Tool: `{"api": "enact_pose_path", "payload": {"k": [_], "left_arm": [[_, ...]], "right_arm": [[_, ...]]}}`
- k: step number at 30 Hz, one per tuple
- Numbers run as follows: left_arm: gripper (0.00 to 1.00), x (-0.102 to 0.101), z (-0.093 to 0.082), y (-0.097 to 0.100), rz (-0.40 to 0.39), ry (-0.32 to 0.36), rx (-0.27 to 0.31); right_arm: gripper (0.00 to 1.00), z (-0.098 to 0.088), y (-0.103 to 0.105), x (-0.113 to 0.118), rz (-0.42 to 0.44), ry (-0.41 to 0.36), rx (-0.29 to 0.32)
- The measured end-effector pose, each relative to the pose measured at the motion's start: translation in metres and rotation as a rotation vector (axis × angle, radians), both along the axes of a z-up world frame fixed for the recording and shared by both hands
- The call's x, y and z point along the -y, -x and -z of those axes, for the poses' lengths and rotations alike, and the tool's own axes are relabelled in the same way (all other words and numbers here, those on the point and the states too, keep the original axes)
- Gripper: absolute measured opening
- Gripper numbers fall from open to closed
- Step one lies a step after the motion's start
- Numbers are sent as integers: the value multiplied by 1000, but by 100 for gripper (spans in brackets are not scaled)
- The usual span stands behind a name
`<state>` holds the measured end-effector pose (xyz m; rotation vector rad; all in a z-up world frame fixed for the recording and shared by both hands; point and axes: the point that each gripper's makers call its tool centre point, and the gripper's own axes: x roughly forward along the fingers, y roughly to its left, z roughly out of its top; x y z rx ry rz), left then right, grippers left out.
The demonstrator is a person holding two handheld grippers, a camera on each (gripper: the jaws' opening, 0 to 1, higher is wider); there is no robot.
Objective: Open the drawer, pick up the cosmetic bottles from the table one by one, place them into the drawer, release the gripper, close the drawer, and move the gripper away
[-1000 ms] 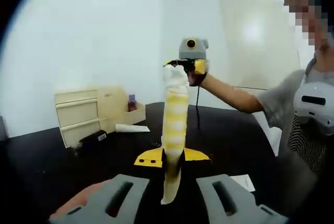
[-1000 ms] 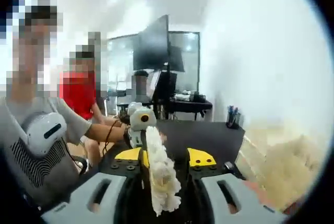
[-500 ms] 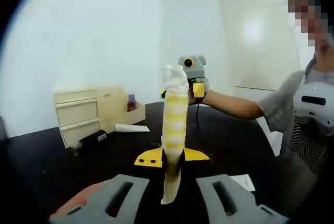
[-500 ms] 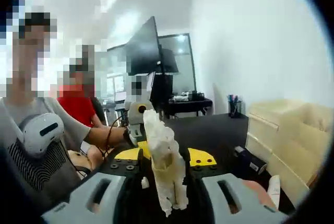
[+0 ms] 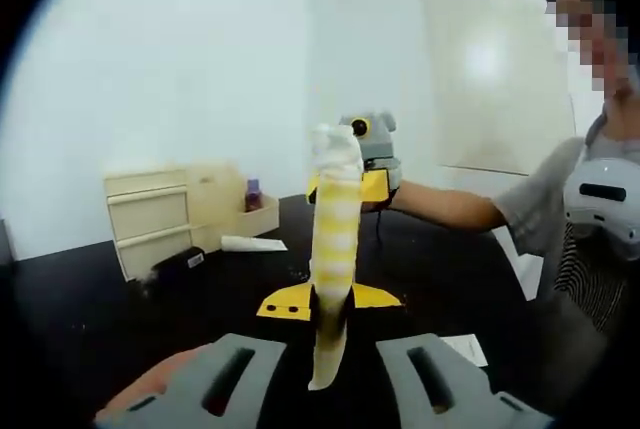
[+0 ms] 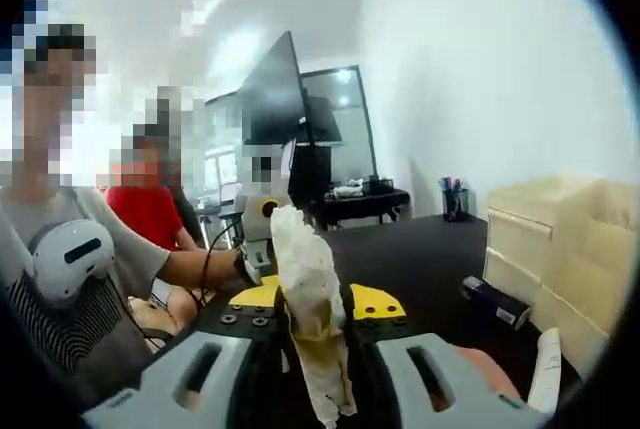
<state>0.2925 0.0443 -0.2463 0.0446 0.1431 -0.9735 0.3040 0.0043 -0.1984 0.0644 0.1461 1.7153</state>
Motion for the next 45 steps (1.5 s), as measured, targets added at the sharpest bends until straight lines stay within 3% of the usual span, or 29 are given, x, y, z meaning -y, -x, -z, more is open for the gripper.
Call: {"api": "enact_pose_path", "payload": {"k": [4,11,20,28,35,45], "left_arm": [[7,0,0,-1,-3,-4,-1],[9,-3,-2,-5,-30,18,-8],[14,-19,-11,-11,-97,78,5],[24,-32,-20,-19,-146,122,3],[32,-28,-23,-27,-156,105,-4],[33,-20,-18,-38,-151,62,-20]], "right_arm": [[14,0,0,1,-2,-2,-2],[9,-2,-1,0,28,12,61],[8,-22,-8,-2,63,-5,97],[8,-46,-27,8,120,-31,119],[8,-61,-41,16,161,-41,135],[8,-88,-81,34,247,-79,136]]}}
